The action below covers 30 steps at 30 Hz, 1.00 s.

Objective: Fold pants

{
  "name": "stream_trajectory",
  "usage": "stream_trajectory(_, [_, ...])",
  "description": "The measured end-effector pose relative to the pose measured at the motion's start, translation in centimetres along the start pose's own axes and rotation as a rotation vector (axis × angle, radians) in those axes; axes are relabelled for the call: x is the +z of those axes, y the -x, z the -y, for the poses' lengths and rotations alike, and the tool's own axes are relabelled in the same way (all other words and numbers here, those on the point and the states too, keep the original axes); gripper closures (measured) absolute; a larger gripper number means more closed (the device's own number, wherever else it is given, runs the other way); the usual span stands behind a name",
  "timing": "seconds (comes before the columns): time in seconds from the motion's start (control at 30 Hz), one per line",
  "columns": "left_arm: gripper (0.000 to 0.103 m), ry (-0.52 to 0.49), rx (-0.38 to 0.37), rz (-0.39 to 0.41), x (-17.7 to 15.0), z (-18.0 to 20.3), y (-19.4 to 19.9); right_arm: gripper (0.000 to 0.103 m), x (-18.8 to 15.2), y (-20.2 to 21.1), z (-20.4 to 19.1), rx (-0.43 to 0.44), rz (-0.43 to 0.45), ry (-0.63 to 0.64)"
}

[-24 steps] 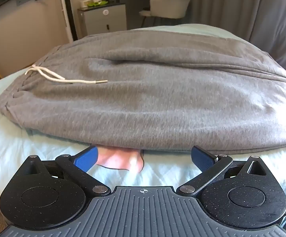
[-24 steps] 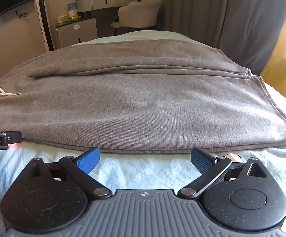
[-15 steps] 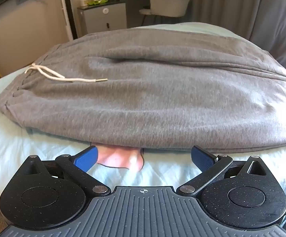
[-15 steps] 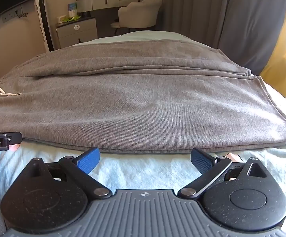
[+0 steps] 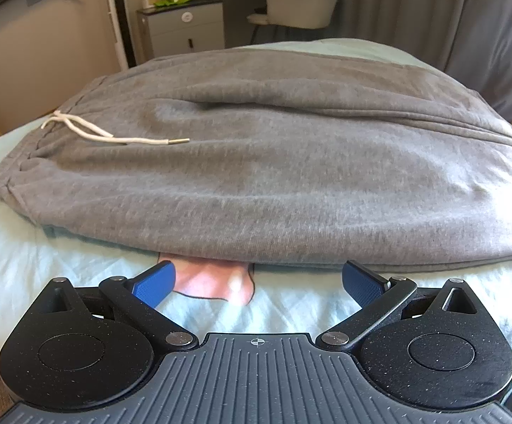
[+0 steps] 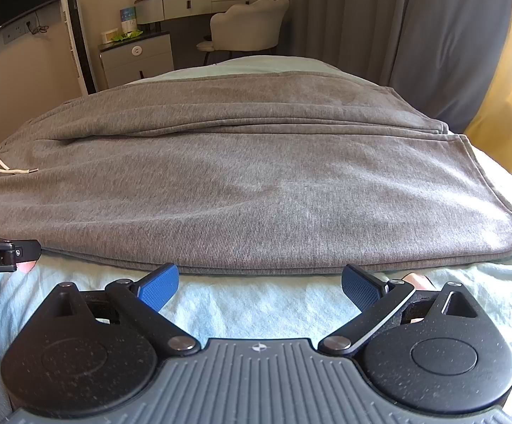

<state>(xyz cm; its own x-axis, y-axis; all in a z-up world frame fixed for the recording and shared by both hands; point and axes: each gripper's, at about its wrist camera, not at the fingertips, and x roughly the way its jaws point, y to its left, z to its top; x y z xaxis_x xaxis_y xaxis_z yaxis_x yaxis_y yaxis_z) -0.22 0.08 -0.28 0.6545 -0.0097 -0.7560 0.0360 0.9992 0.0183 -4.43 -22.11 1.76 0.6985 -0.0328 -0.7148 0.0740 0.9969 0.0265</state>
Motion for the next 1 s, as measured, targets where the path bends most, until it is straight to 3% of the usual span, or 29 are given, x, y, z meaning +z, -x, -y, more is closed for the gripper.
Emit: stream_trajectory(1.0, [0.000,-0.004,-0.004,-0.021,0.01,0.07,-0.24,0.004,0.01,0.18,0.12,0.001,0.001,-0.003])
